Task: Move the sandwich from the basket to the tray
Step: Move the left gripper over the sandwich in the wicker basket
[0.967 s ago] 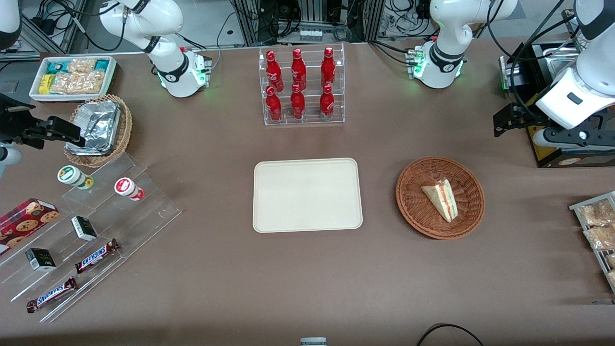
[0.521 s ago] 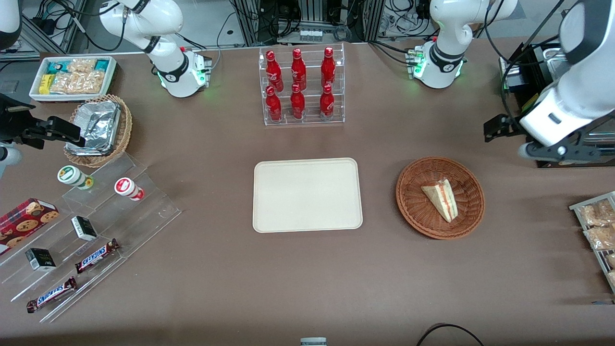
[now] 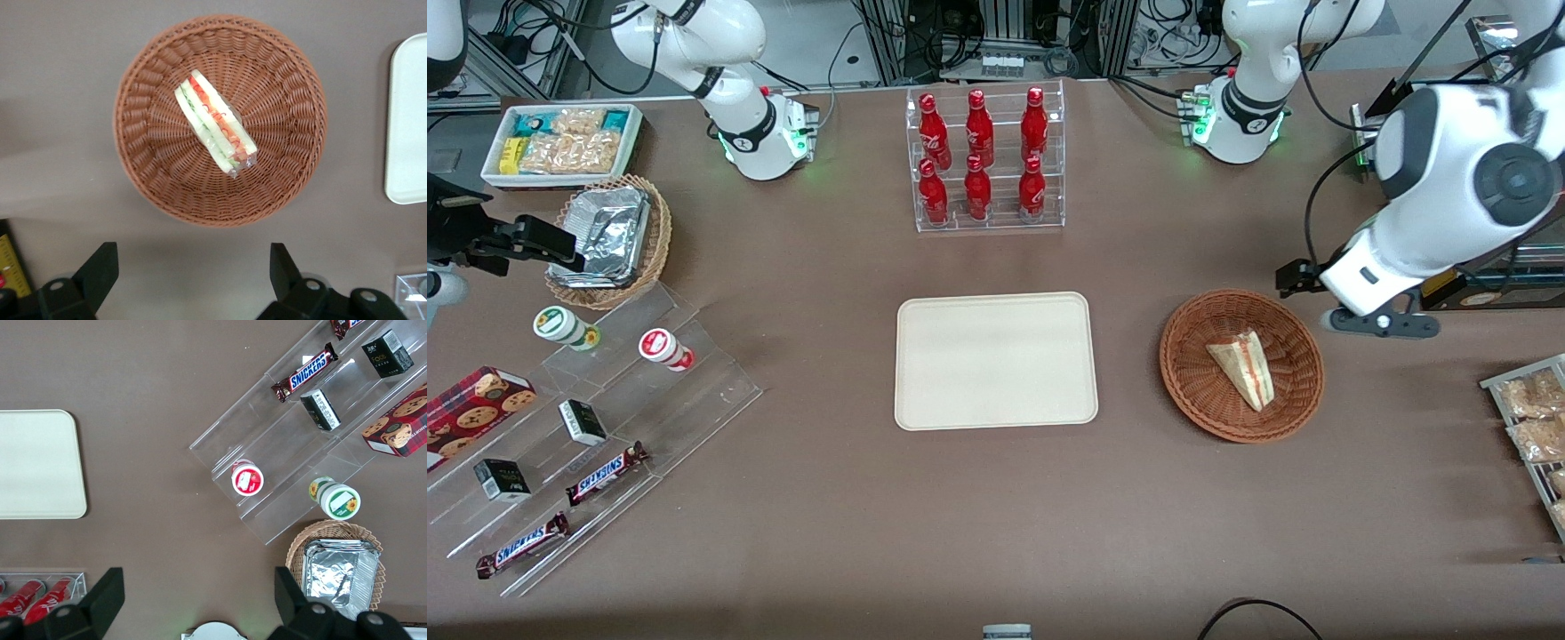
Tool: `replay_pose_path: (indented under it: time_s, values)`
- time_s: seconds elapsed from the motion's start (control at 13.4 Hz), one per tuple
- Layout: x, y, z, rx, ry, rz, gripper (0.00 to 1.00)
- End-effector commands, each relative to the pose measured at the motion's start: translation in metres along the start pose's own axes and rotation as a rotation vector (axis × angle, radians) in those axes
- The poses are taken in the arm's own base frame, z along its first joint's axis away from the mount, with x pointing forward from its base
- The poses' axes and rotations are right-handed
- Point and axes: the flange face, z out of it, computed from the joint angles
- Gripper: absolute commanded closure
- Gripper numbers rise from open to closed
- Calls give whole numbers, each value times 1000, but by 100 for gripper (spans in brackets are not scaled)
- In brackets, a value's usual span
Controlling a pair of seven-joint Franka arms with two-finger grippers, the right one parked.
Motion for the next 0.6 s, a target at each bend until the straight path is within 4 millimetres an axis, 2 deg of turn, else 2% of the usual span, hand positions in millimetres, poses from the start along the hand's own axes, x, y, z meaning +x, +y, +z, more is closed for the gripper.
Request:
replay_pose_path:
  time_s: [0.0,0.15,0.52]
  values:
    - [-16,16,41,5,45,-44,0]
    - [-13,25,60,3,48,-103,0]
    - [-5,30,97,-28,110,-474,0]
